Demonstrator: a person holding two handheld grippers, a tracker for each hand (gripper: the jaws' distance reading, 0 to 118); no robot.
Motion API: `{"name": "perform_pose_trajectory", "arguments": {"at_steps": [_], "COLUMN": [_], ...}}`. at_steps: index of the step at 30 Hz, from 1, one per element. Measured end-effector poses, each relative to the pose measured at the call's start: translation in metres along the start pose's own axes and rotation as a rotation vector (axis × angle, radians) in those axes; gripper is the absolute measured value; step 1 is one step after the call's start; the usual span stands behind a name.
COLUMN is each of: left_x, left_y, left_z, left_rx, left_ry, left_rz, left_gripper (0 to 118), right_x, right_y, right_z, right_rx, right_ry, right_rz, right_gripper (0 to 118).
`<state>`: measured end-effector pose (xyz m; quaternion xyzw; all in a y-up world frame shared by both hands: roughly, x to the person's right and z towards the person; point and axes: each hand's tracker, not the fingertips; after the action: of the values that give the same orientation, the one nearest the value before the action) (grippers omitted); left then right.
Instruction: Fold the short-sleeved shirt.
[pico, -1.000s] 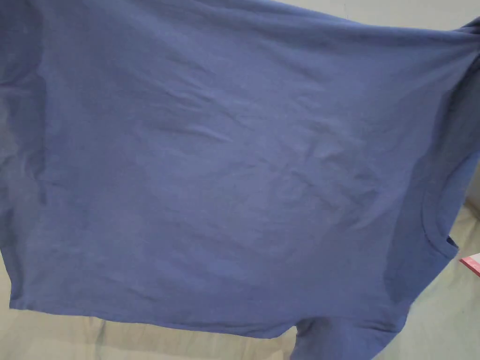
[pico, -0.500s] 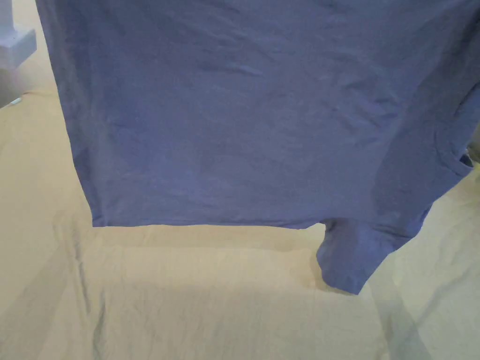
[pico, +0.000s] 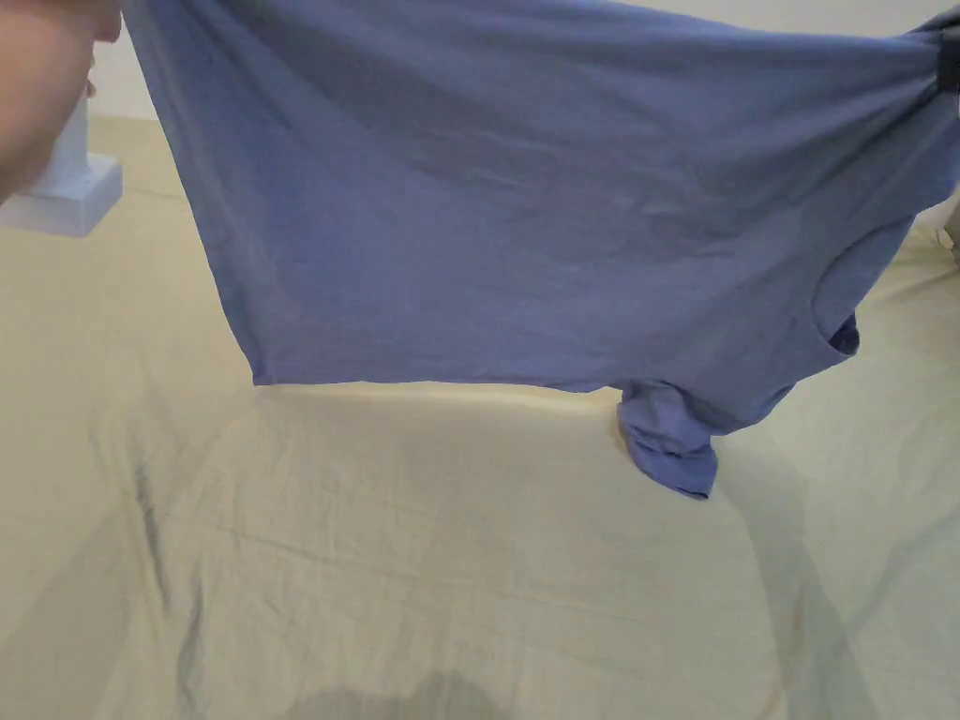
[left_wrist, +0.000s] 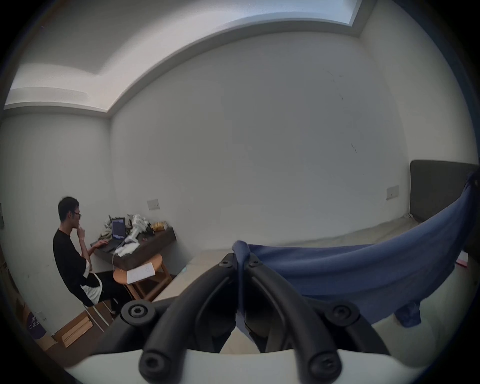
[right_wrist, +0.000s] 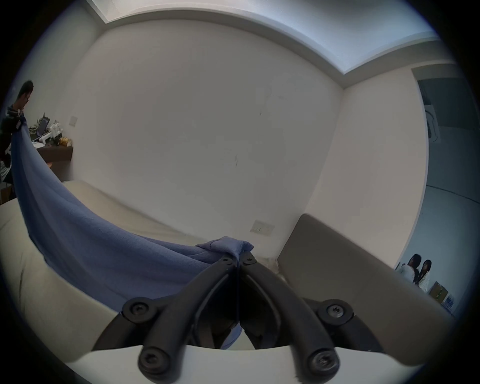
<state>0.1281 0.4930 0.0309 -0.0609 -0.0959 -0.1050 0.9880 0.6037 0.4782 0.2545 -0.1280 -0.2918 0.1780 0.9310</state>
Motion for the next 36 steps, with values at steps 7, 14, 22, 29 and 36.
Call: {"name": "perform_pose_trajectory", "arguments": {"at_steps": [7, 14, 22, 29, 36], "left_x": [0.005, 0.002, -0.01, -0.048, -0.061], "left_y": [-0.131, -0.275, -0.388, -0.411, -0.415], "left_z": [0.023, 0.107, 0.222, 0.269, 0.308], "left_rx": [-0.17, -0.391, -0.687, -0.751, -0.834], "left_ry": [-0.059, -0.105, -0.222, -0.233, -0.33], "left_rz": [-0.024, -0.109, -0.225, -0.228, -0.253], "left_gripper": [0, 1, 0, 0, 0], "right_x": [-0.038, -0.075, -0.104, -0.08, -0.056], "right_y": [-0.12, -0.246, -0.349, -0.369, -0.364], "right_z": [0.036, 0.126, 0.234, 0.286, 0.323], "right_rx": [-0.151, -0.341, -0.615, -0.79, -0.867], "right_ry": [0.146, 0.286, 0.445, 0.504, 0.526], "right_rz": [-0.009, 0.034, 0.046, -0.012, -0.018], "right_gripper": [2, 2, 2, 2, 2]}}
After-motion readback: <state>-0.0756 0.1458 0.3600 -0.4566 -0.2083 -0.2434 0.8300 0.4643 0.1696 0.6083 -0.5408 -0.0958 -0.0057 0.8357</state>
